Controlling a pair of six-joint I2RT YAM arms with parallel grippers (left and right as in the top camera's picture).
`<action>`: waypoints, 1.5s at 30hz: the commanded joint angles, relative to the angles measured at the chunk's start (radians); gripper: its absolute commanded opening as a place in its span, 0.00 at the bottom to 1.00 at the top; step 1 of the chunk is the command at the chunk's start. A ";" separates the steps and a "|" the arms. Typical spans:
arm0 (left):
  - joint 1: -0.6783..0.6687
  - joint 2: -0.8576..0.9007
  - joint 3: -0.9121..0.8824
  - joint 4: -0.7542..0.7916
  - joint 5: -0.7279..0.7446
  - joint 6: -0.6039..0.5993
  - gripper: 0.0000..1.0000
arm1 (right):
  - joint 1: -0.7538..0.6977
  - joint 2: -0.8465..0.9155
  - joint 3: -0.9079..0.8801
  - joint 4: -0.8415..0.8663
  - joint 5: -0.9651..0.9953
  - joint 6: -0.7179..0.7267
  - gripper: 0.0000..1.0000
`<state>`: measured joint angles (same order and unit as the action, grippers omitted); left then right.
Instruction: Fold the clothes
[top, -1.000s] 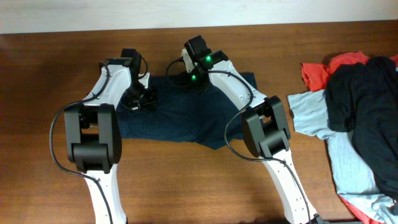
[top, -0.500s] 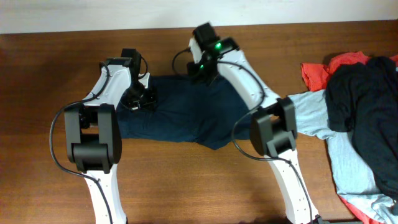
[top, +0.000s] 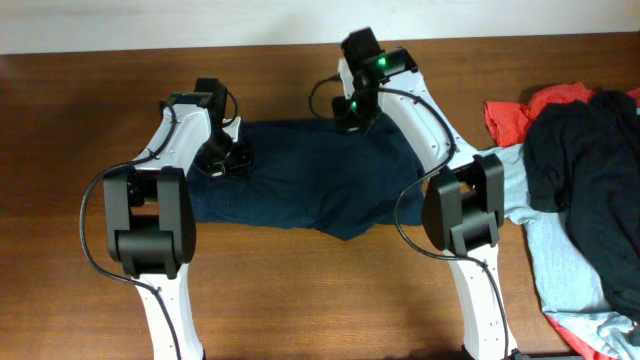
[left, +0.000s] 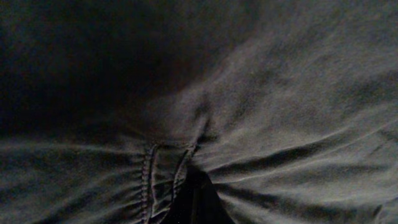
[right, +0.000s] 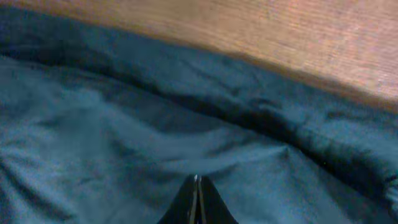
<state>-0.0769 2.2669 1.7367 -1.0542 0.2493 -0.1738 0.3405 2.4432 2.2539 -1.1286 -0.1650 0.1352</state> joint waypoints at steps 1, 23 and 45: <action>0.005 0.038 0.000 0.008 -0.037 -0.005 0.01 | -0.002 0.004 -0.089 0.056 0.024 -0.016 0.04; 0.000 0.038 0.000 0.003 -0.071 -0.005 0.01 | -0.343 0.003 -0.189 0.077 0.196 -0.027 0.04; -0.001 0.038 0.000 0.011 -0.071 -0.005 0.01 | -0.173 -0.068 0.111 -0.571 -0.248 -0.153 0.04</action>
<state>-0.0826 2.2669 1.7374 -1.0542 0.2340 -0.1738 0.1089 2.4042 2.3920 -1.6936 -0.3641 0.0147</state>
